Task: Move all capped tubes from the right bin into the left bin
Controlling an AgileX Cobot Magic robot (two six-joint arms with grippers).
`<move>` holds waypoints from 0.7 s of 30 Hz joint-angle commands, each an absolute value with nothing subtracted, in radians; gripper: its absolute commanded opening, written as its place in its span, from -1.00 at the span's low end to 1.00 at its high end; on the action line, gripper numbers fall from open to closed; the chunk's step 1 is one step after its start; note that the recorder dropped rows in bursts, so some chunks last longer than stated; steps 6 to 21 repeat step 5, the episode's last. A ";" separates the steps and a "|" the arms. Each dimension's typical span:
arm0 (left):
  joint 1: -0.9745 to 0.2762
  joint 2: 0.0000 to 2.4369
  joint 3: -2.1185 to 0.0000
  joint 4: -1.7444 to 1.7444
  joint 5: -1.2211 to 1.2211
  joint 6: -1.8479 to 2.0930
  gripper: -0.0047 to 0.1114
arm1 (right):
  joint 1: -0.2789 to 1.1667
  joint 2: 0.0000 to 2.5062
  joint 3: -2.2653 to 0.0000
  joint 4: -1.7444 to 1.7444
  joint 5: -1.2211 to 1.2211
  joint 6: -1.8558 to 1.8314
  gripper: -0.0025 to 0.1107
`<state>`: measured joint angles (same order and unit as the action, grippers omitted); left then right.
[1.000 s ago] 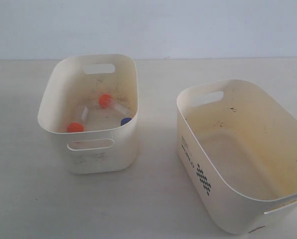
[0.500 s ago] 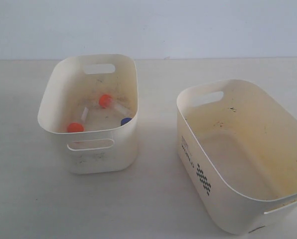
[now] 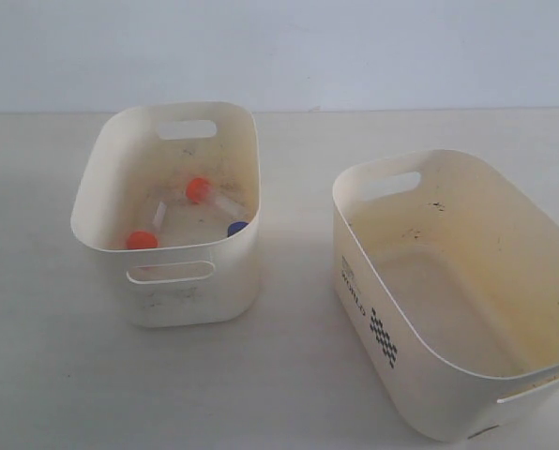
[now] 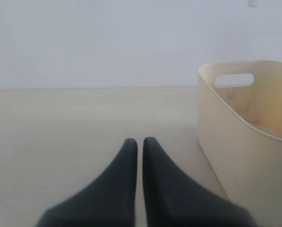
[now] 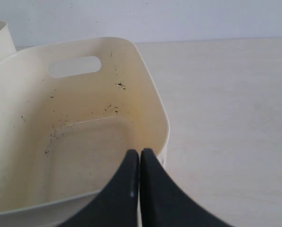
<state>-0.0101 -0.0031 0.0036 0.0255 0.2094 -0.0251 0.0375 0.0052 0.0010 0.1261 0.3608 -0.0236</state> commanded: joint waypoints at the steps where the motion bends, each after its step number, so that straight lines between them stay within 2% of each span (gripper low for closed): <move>1: -0.010 0.000 0.000 0.019 0.202 -0.037 -0.84 | 0.030 0.000 0.000 0.121 0.364 -0.025 -0.96; 21: -0.010 0.000 0.000 0.019 0.202 -0.037 -0.84 | 0.030 0.000 0.000 0.121 0.364 -0.025 -0.96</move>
